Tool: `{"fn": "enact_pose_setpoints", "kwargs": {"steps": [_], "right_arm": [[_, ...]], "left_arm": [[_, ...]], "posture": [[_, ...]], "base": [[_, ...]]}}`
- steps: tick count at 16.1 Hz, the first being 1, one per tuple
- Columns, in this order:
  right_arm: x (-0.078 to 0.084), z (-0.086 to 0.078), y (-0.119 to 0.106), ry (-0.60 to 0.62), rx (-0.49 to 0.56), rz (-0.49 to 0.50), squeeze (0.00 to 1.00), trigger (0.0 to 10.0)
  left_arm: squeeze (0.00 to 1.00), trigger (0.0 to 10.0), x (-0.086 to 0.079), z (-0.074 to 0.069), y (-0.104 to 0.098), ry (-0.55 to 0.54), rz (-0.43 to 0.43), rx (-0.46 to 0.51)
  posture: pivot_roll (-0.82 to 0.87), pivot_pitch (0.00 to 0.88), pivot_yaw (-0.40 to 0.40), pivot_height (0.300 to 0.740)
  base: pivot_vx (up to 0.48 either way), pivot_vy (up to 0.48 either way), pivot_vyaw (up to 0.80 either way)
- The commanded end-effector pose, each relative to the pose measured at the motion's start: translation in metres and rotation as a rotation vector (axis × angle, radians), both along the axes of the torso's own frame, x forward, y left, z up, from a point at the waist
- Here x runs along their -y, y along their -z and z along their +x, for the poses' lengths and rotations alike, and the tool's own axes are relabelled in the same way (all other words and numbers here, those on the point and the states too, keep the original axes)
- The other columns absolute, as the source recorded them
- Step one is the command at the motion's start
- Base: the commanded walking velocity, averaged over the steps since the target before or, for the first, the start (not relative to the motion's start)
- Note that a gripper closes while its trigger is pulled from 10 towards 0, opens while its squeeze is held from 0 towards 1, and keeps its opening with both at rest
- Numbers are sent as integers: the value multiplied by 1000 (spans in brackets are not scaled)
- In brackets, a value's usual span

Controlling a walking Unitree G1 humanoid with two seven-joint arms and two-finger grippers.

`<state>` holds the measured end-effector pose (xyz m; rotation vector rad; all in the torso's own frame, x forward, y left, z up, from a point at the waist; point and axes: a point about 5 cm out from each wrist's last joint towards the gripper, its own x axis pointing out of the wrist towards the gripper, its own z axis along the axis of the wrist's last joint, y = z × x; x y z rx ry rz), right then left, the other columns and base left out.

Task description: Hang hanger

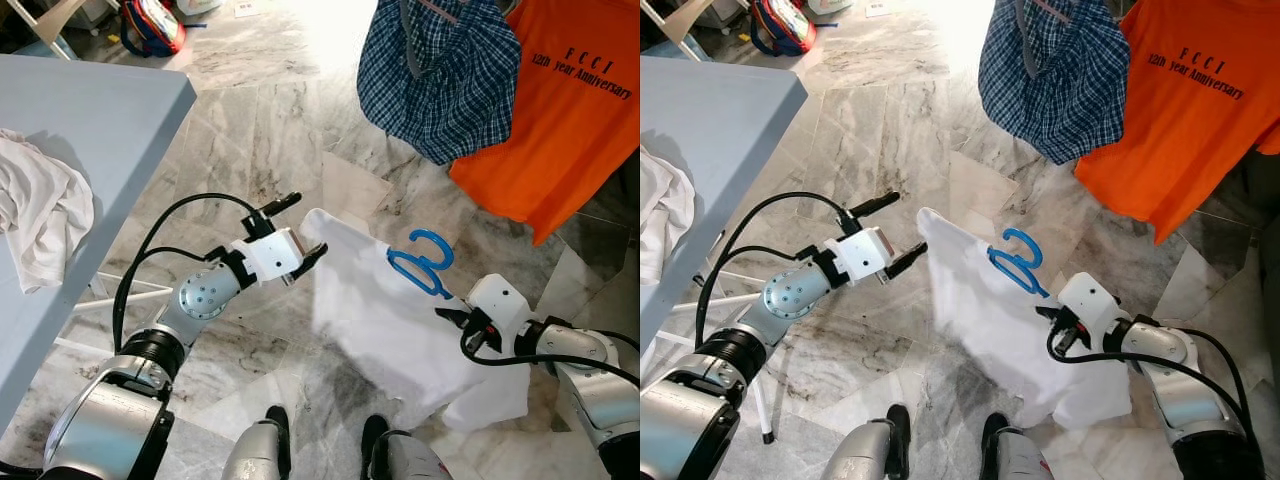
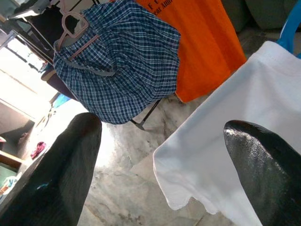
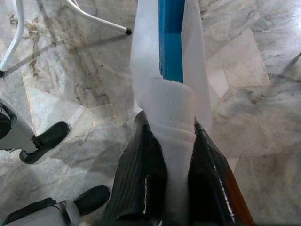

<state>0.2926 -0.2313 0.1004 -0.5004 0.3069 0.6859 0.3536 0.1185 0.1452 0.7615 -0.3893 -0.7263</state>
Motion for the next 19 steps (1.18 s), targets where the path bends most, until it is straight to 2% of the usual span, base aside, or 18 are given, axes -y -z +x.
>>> {"fn": "enact_pose_setpoints", "kwargs": {"steps": [1,8,9,10,11,12,13,15,18,19], "right_arm": [[2,0,-2,8,6,11,0,0],[2,0,-2,8,6,11,0,0],[-1,3,0,54,26,18,0,0],[-15,23,-7,354,172,172,0,0],[-20,29,-10,480,221,237,0,0],[-22,30,-10,486,228,244,0,0],[-24,30,-9,485,229,246,0,0],[-29,30,-7,483,224,250,0,0],[-29,33,-7,559,222,282,0,0],[-28,33,-7,583,220,289,0,0]], "left_arm": [[1000,10000,-5,-1,7,-16,24,-24],[1000,10000,-5,-1,7,-16,24,-24],[1000,10000,-8,2,8,-84,-4,-25],[0,10000,-20,3,36,-359,-306,-248],[0,10000,-22,-1,53,-444,-439,-375],[282,10000,-22,-1,53,-450,-448,-377],[1000,10000,-22,-1,54,-455,-461,-382],[1000,10000,-21,-2,55,-465,-472,-384],[1000,10000,-19,0,54,-520,-533,-385],[0,10000,-18,0,52,-527,-537,-369]], "posture": [[-29,244,71,740],[-29,244,71,740],[-30,243,71,740],[-33,195,45,740],[-33,195,45,740],[-34,193,44,740],[-34,192,41,740],[-35,190,35,740],[-35,180,27,740],[-37,178,25,740]], "base": [[0,0,0],[0,0,0],[0,0,0],[0,0,0],[0,0,0],[0,0,0],[0,0,0],[0,0,0],[0,0,0],[0,0,0]]}}
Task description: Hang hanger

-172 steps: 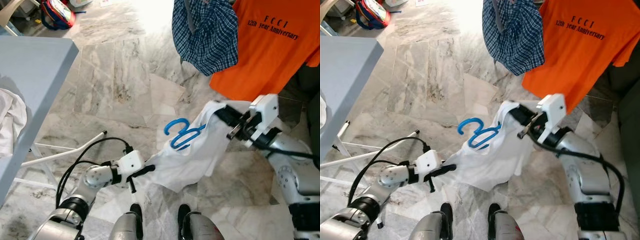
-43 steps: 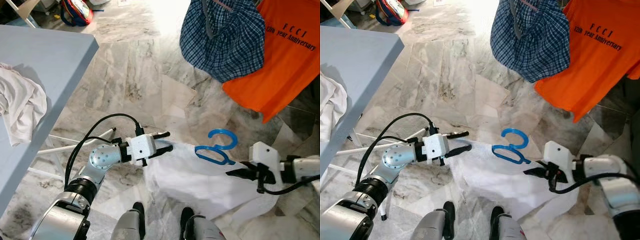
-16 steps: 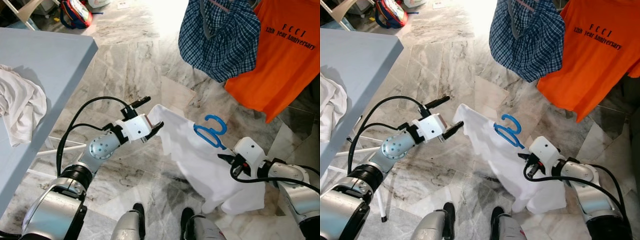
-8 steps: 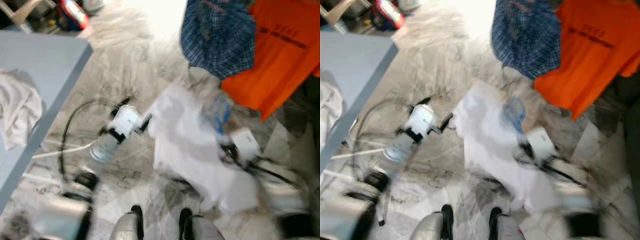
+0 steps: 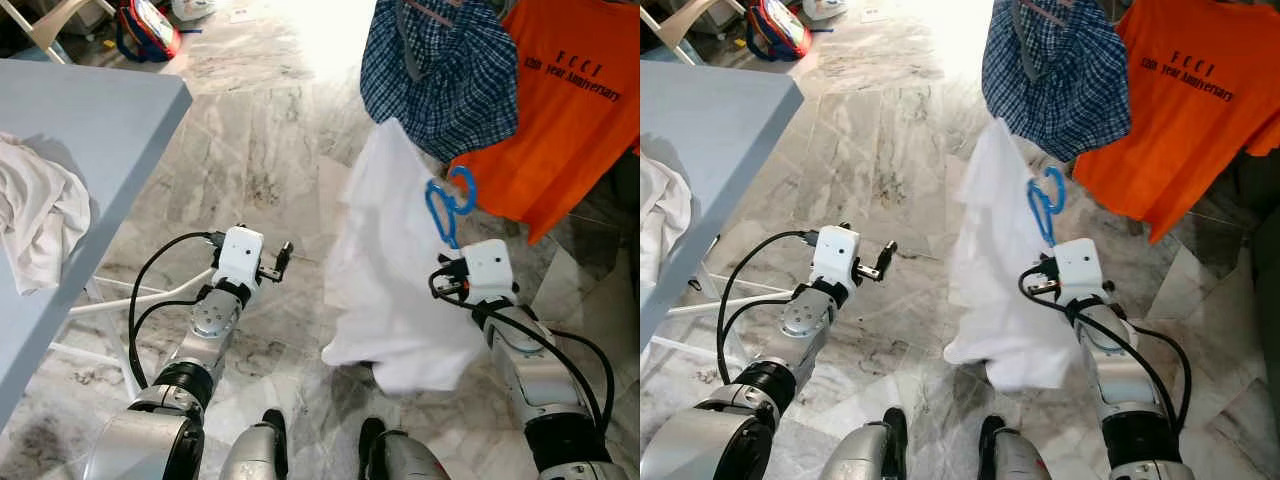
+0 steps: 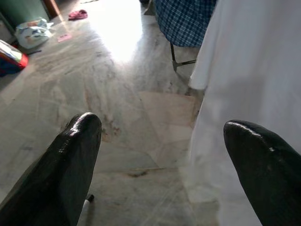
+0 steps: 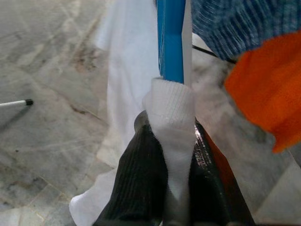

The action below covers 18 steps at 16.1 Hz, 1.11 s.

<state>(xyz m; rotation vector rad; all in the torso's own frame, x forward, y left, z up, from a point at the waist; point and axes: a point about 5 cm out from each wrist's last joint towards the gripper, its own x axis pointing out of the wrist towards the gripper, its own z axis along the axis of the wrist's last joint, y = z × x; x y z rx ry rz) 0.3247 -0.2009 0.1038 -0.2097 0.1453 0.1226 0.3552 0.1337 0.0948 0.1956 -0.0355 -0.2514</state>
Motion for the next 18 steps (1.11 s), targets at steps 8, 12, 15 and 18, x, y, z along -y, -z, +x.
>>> {"fn": "enact_pose_setpoints", "kwargs": {"steps": [8,12,15,18], "right_arm": [[8,-4,22,177,-68,117,0,10000],[4,-9,42,205,-118,122,0,10000],[-4,-8,50,230,-143,187,0,10000],[-7,-9,54,233,-161,207,0,10000]], "left_arm": [[0,10000,-19,-6,19,-202,44,-86],[0,10000,-27,-18,40,-177,106,-184],[0,10000,-37,-39,71,-183,109,-335],[0,10000,-37,-45,77,-171,113,-356]], "posture": [[-60,121,-25,740],[-38,80,-26,740],[-14,34,-26,740],[-7,23,-24,740]], "base": [[0,0,0],[0,0,0],[0,0,0],[0,0,0]]}}
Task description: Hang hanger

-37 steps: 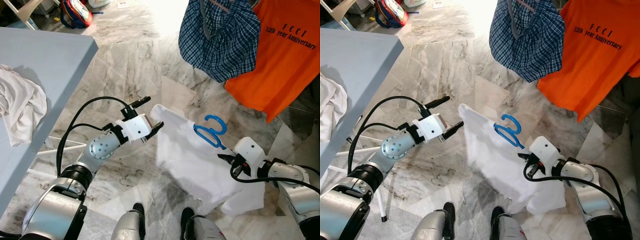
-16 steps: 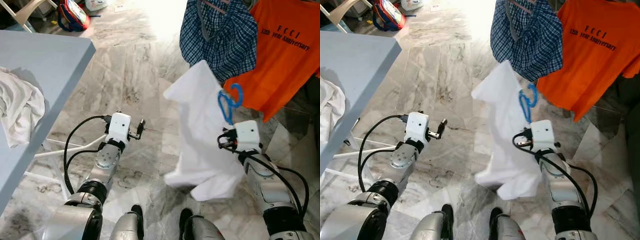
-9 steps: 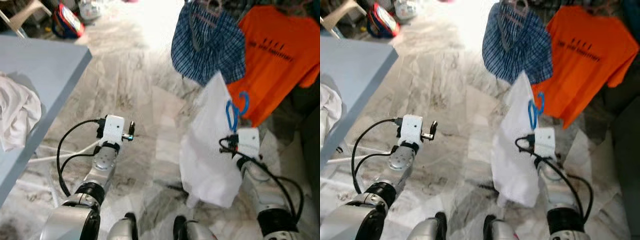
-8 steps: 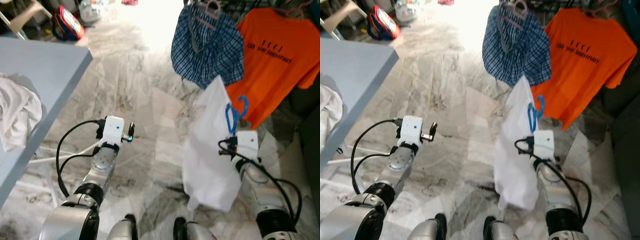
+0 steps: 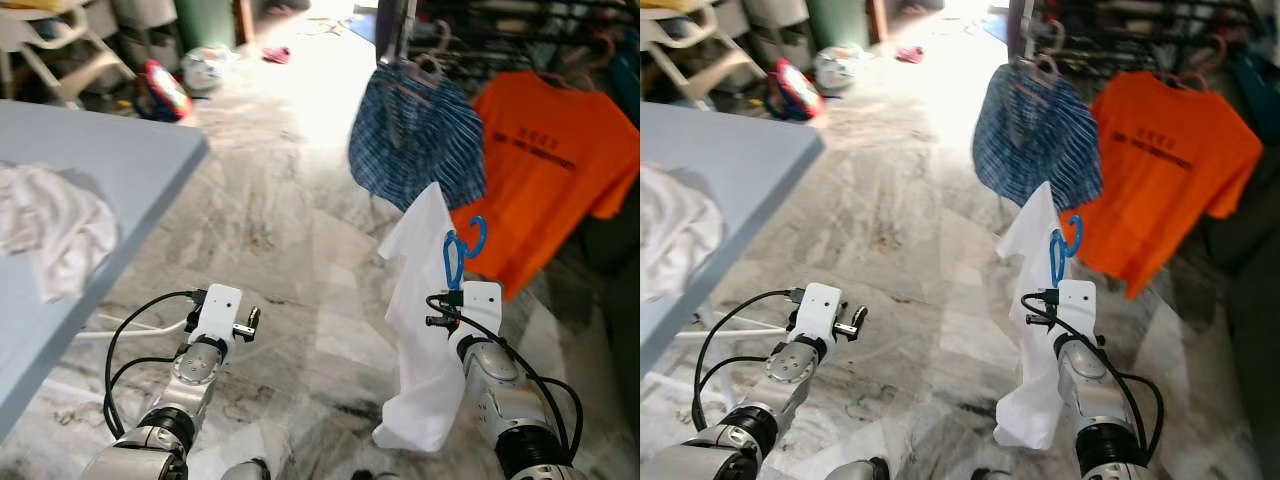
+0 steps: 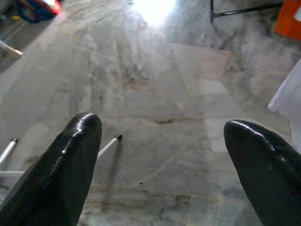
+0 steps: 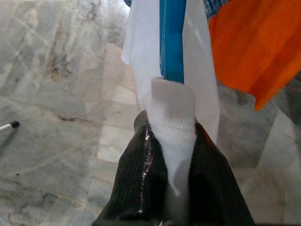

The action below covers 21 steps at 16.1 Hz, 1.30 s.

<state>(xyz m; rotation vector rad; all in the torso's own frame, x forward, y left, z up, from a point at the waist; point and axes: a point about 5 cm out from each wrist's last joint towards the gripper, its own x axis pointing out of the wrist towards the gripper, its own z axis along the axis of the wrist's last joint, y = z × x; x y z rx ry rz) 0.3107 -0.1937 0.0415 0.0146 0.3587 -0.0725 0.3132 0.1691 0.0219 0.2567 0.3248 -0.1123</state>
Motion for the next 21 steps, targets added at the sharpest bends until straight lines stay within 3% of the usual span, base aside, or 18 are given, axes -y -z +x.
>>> {"fn": "enact_pose_setpoints", "kwargs": {"steps": [1,14,15,19,21], "right_arm": [[0,5,-8,8,45,7,0,10000],[-1,5,-5,9,34,17,0,10000],[-13,-34,44,-56,-141,56,0,10000],[-4,-12,18,-11,-10,-26,0,10000],[-6,-9,18,-17,-1,-31,0,10000]], "left_arm": [[0,10000,-2,-3,4,0,7,-23],[0,10000,-4,-6,8,-14,10,-40],[0,10000,-25,-16,10,-43,-9,-16],[0,10000,-33,19,-28,-7,30,49],[0,10000,-33,20,-29,-22,33,47]], "posture": [[-7,23,-24,740],[-4,19,-24,740],[55,66,-39,740],[53,74,-43,740],[44,74,-34,740]], "base": [[0,0,0],[0,0,0],[0,0,0],[0,0,0],[0,0,0]]}}
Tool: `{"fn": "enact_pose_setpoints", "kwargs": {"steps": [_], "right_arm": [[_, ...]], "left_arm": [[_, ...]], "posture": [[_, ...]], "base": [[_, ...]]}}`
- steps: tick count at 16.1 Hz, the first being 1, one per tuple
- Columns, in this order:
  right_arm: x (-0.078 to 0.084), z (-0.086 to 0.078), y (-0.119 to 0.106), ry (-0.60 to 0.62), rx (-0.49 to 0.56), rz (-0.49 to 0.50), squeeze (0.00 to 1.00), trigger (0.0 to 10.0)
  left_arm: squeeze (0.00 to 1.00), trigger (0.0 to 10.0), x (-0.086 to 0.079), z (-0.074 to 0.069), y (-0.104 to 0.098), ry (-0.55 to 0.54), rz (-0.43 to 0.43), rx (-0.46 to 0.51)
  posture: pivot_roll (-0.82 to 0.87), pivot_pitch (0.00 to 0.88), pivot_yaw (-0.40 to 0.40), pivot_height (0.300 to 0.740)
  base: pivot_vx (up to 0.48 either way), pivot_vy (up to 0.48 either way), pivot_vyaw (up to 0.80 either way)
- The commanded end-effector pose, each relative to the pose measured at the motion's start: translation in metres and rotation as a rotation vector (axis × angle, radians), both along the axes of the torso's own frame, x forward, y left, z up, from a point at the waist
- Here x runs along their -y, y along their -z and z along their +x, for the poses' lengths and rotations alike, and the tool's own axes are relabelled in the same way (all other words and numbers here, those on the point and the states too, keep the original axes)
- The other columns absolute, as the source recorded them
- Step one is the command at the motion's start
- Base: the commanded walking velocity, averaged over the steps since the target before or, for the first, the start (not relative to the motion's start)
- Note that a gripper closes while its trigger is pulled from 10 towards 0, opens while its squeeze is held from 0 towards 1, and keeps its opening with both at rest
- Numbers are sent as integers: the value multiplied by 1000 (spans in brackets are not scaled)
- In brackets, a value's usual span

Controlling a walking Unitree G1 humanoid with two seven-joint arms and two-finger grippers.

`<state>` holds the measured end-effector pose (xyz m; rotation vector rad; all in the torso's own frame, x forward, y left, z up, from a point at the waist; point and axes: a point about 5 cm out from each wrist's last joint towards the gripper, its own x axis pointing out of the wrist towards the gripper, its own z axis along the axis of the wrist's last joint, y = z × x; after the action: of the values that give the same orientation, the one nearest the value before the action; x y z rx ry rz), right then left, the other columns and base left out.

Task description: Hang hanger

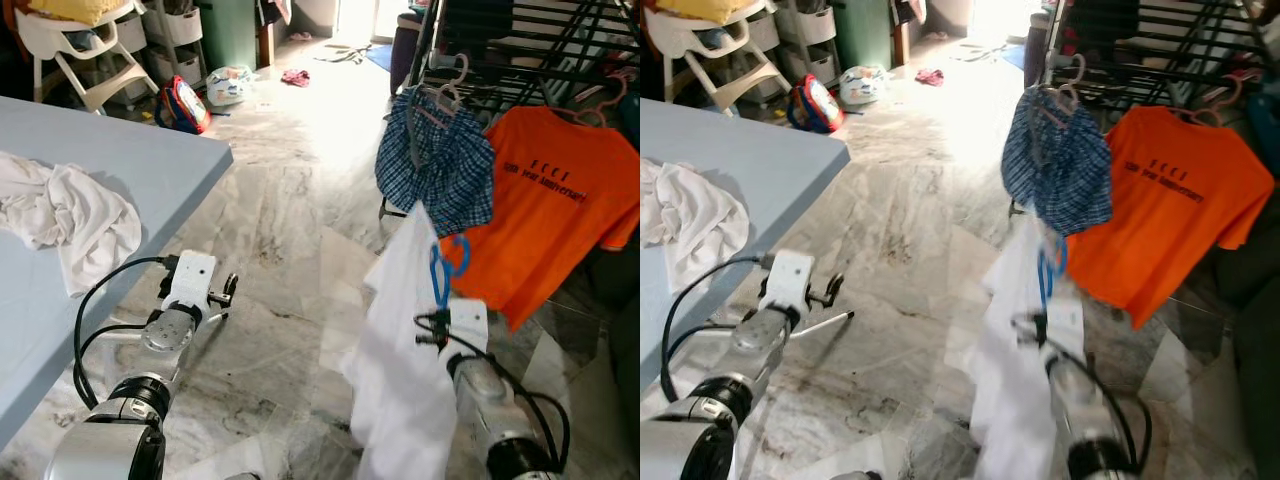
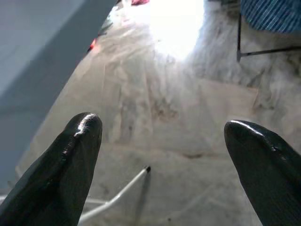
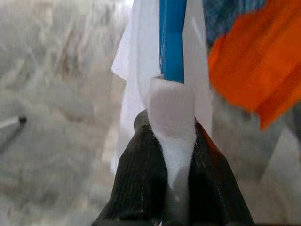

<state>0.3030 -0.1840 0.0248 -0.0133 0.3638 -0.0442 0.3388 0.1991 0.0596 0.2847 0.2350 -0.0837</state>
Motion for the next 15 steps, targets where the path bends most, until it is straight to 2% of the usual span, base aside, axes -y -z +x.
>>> {"fn": "enact_pose_setpoints", "kwargs": {"steps": [1,3,5,8,10,11,15], "right_arm": [[3,-1,2,13,0,-10,0,10000],[1,-4,10,11,-34,2,0,10000],[-2,-10,22,12,-87,19,0,10000],[4,-18,33,71,-147,57,0,10000],[3,-20,37,51,-167,29,0,10000],[1,-25,43,49,-202,24,0,10000],[-5,-46,61,-8,-284,-40,0,10000]], "left_arm": [[0,10000,-2,-9,14,-12,8,-56],[0,10000,2,-23,32,-24,10,-110],[0,10000,6,-44,57,-67,-3,-205],[0,10000,10,-64,79,-145,-61,-310],[0,10000,14,-73,89,-154,-48,-362],[0,10000,18,-85,100,-142,-36,-427],[0,10000,24,-108,116,-55,9,-512]], "posture": [[40,75,-28,740],[35,74,-23,740],[37,70,-33,740],[58,63,-50,740],[62,57,-55,740],[59,52,-56,740],[52,48,-49,740]], "base": [[0,0,0],[0,0,0],[0,0,0],[0,0,0],[0,0,0],[0,0,0],[0,0,0]]}}
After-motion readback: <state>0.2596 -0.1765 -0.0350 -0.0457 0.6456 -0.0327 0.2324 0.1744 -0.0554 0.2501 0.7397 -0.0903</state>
